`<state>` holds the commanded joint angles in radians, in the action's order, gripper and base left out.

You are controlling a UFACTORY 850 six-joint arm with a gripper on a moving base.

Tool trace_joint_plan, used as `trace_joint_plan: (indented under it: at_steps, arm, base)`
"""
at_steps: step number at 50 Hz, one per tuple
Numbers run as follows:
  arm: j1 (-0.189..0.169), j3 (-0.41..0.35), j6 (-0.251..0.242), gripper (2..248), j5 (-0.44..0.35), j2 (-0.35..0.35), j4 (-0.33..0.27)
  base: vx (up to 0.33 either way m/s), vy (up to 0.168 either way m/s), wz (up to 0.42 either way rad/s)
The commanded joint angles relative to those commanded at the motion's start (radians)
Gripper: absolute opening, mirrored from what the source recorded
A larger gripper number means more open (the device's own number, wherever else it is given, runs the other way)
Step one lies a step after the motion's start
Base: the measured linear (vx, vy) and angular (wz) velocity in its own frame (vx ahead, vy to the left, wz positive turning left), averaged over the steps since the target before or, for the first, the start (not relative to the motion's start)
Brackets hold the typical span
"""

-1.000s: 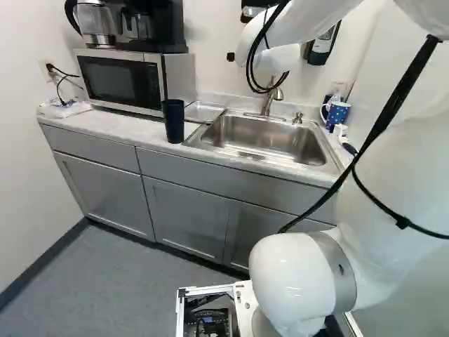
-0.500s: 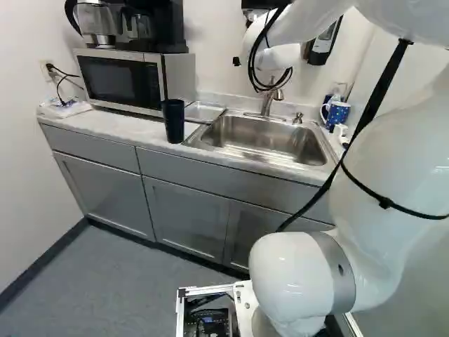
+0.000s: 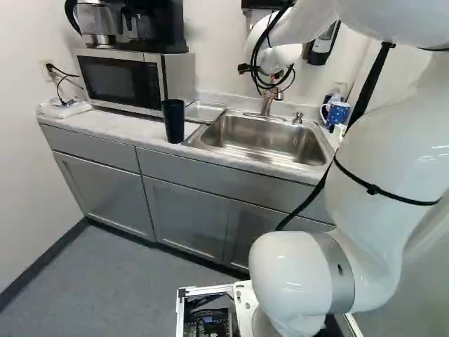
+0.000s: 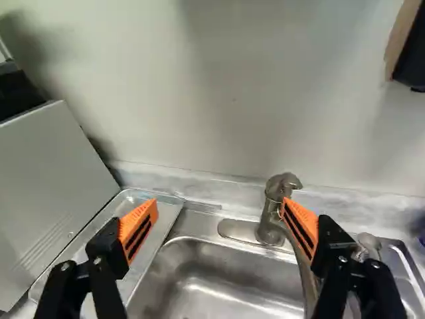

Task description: Rinse the cup and place it in the tray

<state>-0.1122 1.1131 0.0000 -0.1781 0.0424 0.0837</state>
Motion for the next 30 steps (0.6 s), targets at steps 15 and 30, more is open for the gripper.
trace_joint_plan:
  at_steps: [15,30]
  arm:
    - [-0.022,0.041,0.000,247,0.052,0.040,0.015]
    - [-0.036,0.086,0.000,247,0.052,0.083,0.015]
  base:
    - [0.000,0.000,0.000]
    - [0.000,0.000,0.000]
